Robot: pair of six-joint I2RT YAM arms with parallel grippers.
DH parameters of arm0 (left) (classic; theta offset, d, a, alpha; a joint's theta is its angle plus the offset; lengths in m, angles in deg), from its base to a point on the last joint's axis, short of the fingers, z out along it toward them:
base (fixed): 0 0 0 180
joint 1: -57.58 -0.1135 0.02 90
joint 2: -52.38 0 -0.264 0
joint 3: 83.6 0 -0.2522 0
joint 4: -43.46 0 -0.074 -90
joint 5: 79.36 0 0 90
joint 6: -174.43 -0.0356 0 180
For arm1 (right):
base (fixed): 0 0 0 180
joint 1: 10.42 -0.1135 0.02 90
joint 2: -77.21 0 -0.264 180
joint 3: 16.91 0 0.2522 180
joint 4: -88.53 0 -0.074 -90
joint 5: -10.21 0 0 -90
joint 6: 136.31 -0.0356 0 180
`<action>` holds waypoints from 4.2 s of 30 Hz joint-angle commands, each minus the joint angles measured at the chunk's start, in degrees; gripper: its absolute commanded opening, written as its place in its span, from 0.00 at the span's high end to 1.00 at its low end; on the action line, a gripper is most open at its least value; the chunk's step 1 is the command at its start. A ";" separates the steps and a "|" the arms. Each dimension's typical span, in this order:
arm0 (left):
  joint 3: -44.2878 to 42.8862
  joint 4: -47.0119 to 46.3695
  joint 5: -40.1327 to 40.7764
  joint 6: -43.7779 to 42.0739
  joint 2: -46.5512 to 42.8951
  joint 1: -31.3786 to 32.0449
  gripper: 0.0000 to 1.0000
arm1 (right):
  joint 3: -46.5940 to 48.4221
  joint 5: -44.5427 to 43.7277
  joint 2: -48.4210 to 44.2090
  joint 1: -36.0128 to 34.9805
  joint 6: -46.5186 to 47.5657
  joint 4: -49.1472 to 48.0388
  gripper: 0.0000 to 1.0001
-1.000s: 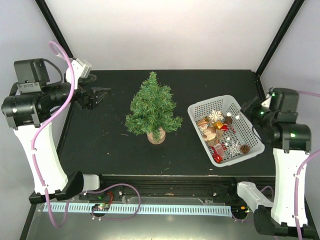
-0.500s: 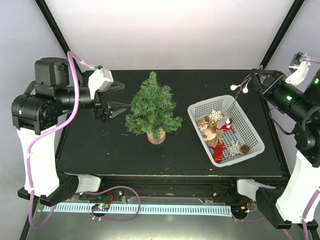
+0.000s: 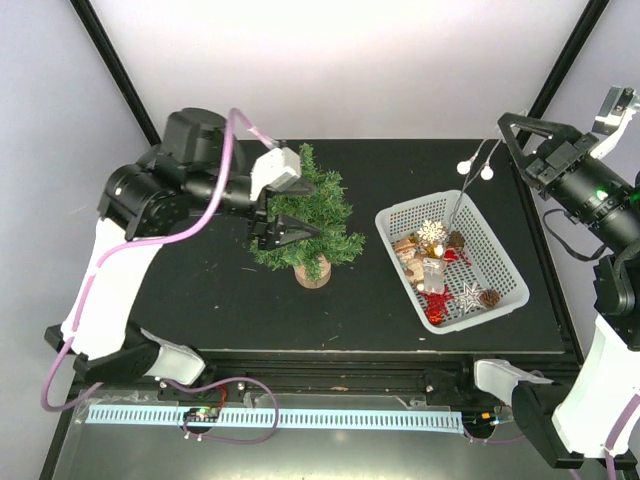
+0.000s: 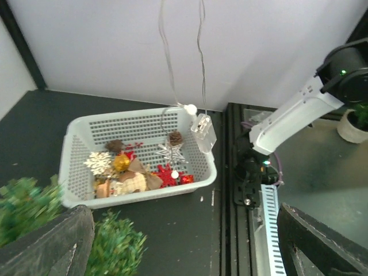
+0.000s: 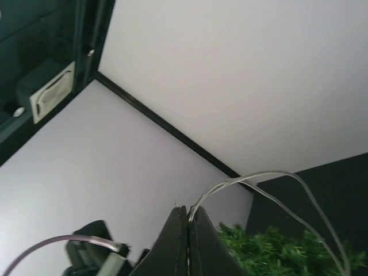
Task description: Decorate the small christmas tree
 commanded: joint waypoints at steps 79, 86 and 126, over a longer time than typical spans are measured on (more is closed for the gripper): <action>-17.12 -28.40 1.02 7.14 27.99 21.76 0.17 | -29.61 6.10 -16.08 -0.32 -14.35 -19.29 0.99; -17.57 -28.89 -1.33 7.87 29.86 22.24 0.17 | -29.17 6.16 -15.62 -0.28 -14.88 -19.74 0.99; -22.35 -16.12 12.18 -0.68 17.66 21.50 0.99 | -41.84 7.47 -24.33 -0.29 -10.67 -18.94 0.50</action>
